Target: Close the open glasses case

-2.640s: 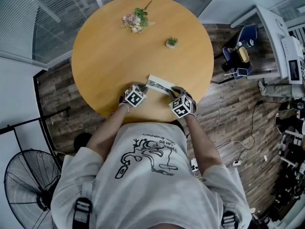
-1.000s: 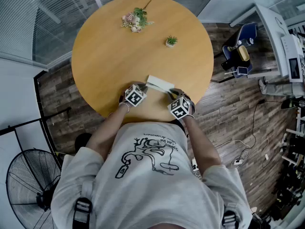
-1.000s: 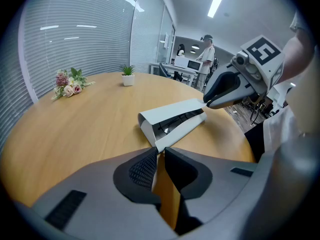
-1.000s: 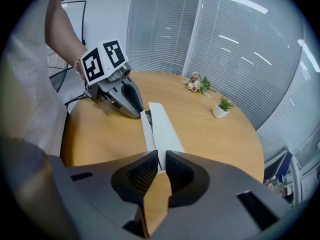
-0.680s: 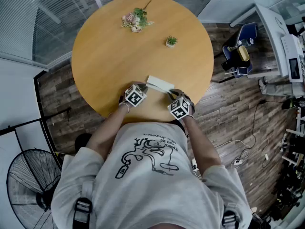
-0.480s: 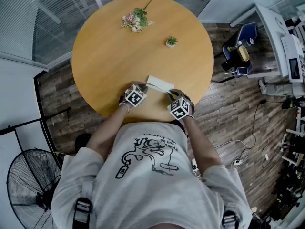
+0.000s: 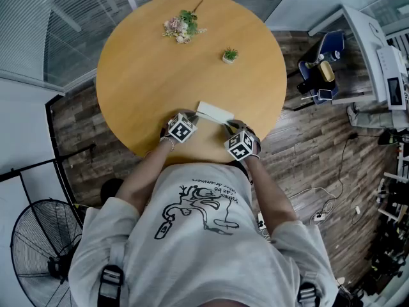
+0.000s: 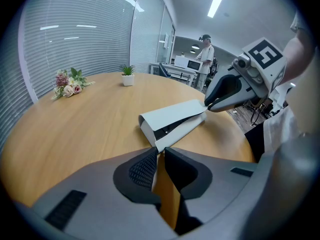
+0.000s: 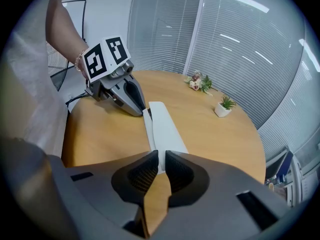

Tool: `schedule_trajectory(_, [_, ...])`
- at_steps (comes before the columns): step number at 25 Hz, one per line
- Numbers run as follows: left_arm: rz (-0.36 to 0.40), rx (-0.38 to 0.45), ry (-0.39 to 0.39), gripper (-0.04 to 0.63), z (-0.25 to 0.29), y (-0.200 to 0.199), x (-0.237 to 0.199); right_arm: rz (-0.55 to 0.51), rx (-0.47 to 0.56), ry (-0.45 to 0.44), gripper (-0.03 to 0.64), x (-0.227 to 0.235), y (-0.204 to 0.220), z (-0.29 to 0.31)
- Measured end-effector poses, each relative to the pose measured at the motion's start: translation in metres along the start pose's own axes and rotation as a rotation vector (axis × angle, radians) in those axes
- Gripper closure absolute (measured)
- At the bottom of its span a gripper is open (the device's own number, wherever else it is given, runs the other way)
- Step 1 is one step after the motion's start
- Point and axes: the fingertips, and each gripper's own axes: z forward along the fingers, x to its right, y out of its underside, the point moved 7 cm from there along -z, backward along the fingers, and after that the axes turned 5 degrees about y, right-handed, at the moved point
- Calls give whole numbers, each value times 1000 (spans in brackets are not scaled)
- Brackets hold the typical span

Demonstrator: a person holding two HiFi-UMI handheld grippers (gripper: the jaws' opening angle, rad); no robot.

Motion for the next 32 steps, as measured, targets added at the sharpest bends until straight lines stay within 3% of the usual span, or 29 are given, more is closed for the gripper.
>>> schedule_trajectory(32, [6, -6, 3, 529, -1, -2, 0, 10, -16, -29, 589, -8, 3, 5])
